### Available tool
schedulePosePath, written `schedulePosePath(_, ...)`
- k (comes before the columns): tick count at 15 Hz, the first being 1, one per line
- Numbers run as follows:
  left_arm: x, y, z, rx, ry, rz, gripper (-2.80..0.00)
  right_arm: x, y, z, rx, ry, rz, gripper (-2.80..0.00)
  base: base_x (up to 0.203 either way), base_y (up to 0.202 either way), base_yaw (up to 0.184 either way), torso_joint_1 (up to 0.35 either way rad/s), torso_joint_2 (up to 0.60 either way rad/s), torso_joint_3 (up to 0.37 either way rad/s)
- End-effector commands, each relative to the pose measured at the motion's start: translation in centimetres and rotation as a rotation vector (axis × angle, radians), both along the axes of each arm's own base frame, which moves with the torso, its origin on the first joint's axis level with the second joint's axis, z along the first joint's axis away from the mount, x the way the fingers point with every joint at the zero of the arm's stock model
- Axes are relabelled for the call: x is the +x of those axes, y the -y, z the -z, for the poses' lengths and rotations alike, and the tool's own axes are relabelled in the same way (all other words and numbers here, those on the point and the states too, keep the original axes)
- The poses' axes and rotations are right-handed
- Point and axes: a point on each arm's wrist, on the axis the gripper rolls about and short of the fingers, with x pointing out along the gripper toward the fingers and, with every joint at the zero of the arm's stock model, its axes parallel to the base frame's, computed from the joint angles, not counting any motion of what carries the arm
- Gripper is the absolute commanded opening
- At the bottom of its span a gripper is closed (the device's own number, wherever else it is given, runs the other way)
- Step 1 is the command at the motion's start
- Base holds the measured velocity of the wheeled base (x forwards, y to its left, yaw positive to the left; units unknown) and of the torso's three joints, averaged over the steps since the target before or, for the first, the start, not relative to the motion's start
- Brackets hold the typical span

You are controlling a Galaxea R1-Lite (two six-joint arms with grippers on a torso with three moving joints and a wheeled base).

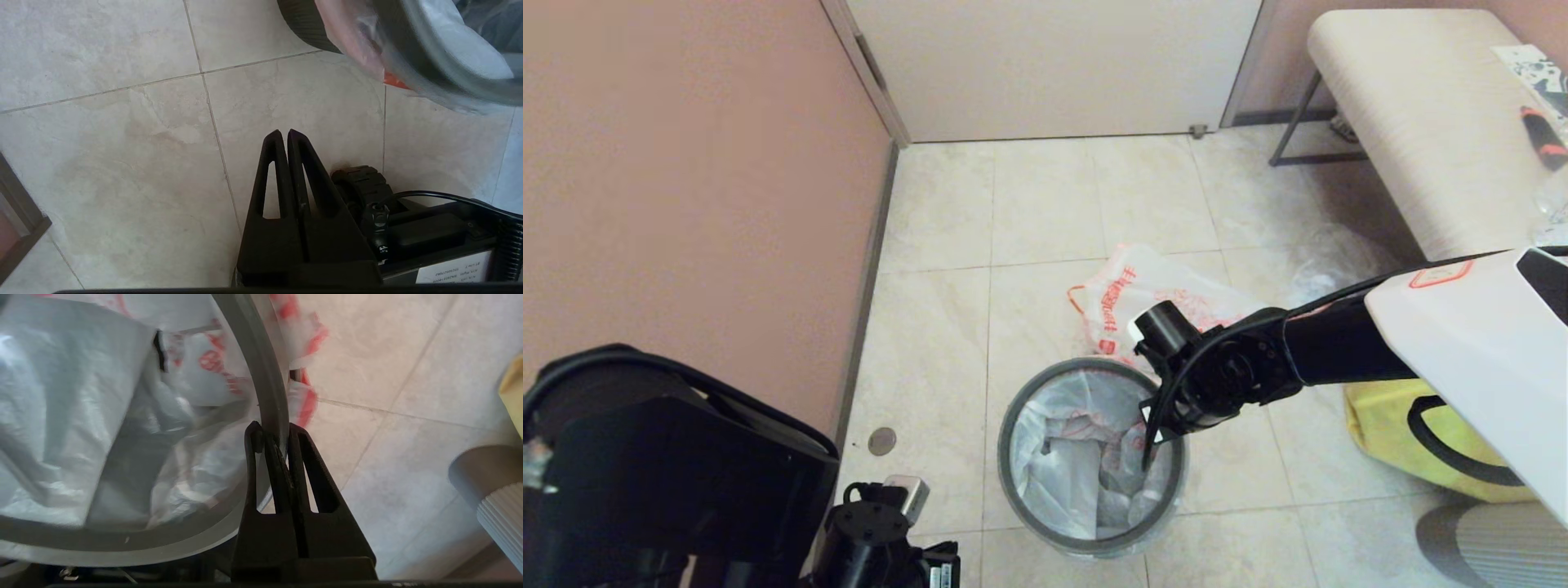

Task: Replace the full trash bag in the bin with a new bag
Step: Place the trash can ring on the trash can

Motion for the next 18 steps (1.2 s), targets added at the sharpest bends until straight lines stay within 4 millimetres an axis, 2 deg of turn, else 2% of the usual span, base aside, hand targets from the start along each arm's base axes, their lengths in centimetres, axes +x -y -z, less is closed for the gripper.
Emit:
schedulePosePath(1,0.0,0.0,0.0,-0.004,0.007,-0.003,-2.80,0.1,0.2,0.0,-0.001,0.001,0.007,-2.80,0.000,0.000,0.000,0.000,0.00,0.000)
schedulePosePath(7,0.1,0.0,-0.1,-0.006,0.009,-0.004,-2.80,1.1,0.9,1.8,-0.026,-0.032,0.032,-2.80,0.000,0.000,0.000,0.000,0.00,0.000)
schedulePosePath(13,0.1,0.0,-0.1,-0.006,0.008,-0.002,-2.80,1.9,-0.4,3.3,-0.008,-0.001,0.014,-2.80,0.000,0.000,0.000,0.000,0.00,0.000)
schedulePosePath(17,0.1,0.1,-0.1,-0.007,0.009,-0.002,-2.80,1.9,-0.2,3.2,-0.018,0.006,0.025,-2.80,0.000,0.000,0.000,0.000,0.00,0.000)
schedulePosePath(18,0.1,0.1,-0.1,-0.008,0.009,-0.001,-2.80,1.8,-0.2,2.7,-0.019,0.024,0.032,0.00,0.000,0.000,0.000,0.000,0.00,0.000)
